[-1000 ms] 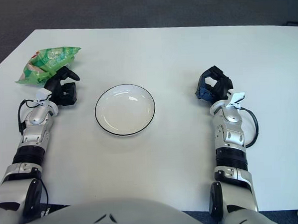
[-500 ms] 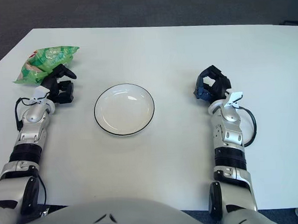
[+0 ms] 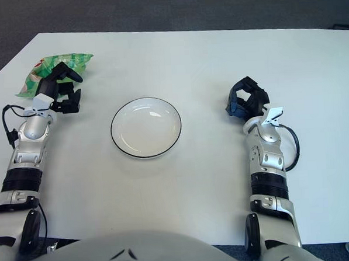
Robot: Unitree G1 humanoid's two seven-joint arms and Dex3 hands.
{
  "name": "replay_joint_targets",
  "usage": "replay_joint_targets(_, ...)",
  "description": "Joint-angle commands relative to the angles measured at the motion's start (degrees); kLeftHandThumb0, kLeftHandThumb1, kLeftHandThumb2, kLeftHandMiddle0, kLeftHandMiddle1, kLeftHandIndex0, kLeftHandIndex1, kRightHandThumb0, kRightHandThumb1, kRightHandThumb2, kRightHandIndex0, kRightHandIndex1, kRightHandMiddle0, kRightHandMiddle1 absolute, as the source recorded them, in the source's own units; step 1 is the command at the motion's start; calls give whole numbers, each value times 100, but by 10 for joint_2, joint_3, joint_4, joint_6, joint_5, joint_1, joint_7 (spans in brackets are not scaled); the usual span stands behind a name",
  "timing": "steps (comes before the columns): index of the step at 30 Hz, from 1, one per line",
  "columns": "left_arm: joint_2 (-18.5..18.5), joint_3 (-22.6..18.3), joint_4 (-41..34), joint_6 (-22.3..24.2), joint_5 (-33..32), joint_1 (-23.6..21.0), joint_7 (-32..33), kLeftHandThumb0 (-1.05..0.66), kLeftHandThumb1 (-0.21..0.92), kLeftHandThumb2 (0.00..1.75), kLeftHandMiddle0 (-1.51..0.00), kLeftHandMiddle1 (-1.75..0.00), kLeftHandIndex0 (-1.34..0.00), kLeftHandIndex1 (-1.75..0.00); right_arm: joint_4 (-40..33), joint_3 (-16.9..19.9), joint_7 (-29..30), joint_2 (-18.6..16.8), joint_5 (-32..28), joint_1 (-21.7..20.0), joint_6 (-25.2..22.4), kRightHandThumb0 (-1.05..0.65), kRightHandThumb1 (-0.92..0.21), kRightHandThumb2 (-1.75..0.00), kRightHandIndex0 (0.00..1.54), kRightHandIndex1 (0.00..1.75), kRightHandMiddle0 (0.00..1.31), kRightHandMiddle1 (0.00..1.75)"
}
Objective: Put the snack into the plate.
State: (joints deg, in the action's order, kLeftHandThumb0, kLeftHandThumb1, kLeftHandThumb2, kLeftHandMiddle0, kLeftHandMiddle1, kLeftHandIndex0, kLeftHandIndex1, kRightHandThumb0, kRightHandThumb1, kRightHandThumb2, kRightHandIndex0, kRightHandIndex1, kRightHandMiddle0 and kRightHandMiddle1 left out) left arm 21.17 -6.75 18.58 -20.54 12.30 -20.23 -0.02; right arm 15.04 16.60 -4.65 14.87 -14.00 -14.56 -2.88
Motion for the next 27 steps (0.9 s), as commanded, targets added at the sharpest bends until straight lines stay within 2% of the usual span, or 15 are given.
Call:
replay_joint_targets(1, 14, 1, -23, -7, 40, -2, 41, -44, 45, 114, -114, -175, -50, -175, 23, -7, 1, -15, 3, 27, -29, -47, -35, -128, 131, 175, 59, 175)
replay_joint_targets(5, 17, 3, -33, -7, 68, -4, 67, -44, 45, 115, -114, -175, -51, -175, 22, -8, 2, -15, 5, 27, -29, -47, -35, -128, 131, 175, 59, 175)
replay_joint_targets(10, 50, 15, -28, -32, 150, -29, 131, -45, 41, 119, -118, -175, -54, -175, 23, -7, 0, -15, 3, 25, -29, -47, -35, -128, 131, 175, 59, 175)
replay_joint_targets(14, 59, 23, -17, -43, 186, -40, 171, -46, 38, 123, -122, -175, -56, -175, 24, -7, -1, -14, 3, 25, -28, -47, -35, -128, 131, 175, 59, 175)
replay_joint_targets(27, 71, 37, 4, -53, 194, -48, 202, -46, 37, 124, -123, -175, -57, -175, 30, -8, -1, -15, 3, 22, -27, -47, -35, -128, 130, 175, 59, 175)
